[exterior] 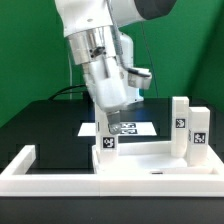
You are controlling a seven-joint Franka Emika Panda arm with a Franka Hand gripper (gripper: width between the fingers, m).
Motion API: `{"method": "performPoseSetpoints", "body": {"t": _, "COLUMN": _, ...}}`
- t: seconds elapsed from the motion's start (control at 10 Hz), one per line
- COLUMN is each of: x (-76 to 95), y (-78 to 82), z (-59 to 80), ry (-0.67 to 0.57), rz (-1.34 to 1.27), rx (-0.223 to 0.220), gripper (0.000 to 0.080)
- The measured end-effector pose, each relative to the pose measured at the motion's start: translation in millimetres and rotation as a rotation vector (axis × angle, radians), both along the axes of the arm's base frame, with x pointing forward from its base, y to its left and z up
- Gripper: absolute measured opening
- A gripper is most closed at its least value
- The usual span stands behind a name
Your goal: Assemble desk
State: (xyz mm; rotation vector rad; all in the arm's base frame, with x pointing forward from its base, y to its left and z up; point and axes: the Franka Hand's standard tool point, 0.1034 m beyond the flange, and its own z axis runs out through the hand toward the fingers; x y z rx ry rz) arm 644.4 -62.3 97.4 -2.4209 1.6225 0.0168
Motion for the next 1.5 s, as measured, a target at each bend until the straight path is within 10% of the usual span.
{"method": "performPoseSetpoints", "body": {"t": 1.0, "x": -1.7, "y": -9.5, "z": 2.2, "ry": -0.096, "rz": 0.917, "rx": -0.140, "gripper": 0.0649}}
{"method": "performPoseSetpoints", "body": {"t": 1.5, "x": -1.6, "y": -9.6, "z": 2.1, "ry": -0.051, "rz": 0.652, "rx": -0.121, "gripper": 0.0291}}
